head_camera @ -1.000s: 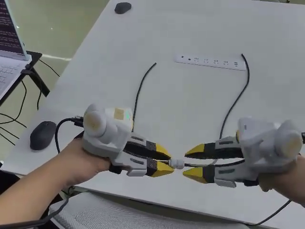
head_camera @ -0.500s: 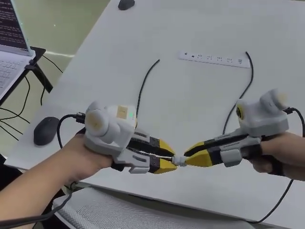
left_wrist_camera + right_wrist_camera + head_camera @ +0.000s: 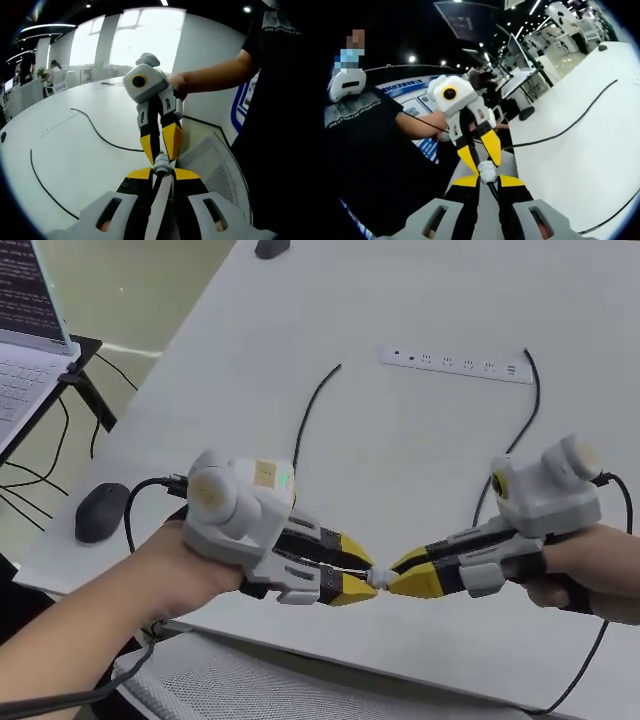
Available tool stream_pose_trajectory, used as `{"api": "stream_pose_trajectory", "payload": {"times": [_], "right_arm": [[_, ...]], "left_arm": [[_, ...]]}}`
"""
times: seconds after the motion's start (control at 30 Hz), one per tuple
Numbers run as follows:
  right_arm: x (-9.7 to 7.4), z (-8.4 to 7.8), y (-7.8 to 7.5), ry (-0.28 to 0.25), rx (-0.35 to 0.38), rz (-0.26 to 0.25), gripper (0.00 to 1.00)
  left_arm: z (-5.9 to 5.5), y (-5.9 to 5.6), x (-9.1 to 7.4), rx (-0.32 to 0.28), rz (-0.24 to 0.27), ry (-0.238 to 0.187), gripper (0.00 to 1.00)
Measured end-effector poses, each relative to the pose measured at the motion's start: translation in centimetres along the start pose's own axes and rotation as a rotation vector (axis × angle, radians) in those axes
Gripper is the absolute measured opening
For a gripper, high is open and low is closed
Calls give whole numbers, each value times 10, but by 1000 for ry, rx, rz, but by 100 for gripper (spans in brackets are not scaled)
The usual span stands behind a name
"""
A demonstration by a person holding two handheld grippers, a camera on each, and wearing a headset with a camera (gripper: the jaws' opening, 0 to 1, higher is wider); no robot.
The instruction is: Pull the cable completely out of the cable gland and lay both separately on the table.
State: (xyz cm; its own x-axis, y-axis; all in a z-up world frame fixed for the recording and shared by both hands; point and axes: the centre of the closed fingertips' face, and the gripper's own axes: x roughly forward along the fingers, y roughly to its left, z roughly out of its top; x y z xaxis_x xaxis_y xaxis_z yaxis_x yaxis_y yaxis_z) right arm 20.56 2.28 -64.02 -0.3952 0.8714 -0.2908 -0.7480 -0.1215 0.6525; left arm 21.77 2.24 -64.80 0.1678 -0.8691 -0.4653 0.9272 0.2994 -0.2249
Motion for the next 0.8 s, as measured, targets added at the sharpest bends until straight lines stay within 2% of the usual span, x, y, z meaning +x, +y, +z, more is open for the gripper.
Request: {"api": "stream_pose_trajectory", "payload": {"times": [0.03, 0.1, 0.33, 0.4, 0.57, 0.6, 0.67, 0.8], "right_arm": [[0, 3, -1, -10, -66, -20, 8], [1, 2, 0, 6, -150, -46, 8], [0, 2, 3, 37, -346, -144, 7], [-1, 0, 4, 56, -402, -171, 7], [-1, -6, 2, 146, -564, -257, 7], [-1, -7, 2, 167, -617, -271, 7], [-2, -7, 1, 198, -677, -312, 7], [-5, -2, 1, 196, -731, -368, 7]], "left_arm": [[-1, 1, 0, -2, 2, 3, 15], [-2, 2, -1, -17, 0, 3, 15], [0, -2, -1, -39, -11, -11, 15], [0, -3, 0, -49, -18, -15, 15], [2, -7, 4, -66, -30, -12, 15], [3, -7, 4, -68, -31, -12, 15], [4, -8, 4, -72, -31, -11, 15], [10, -6, 3, -87, -21, -35, 15]]}}
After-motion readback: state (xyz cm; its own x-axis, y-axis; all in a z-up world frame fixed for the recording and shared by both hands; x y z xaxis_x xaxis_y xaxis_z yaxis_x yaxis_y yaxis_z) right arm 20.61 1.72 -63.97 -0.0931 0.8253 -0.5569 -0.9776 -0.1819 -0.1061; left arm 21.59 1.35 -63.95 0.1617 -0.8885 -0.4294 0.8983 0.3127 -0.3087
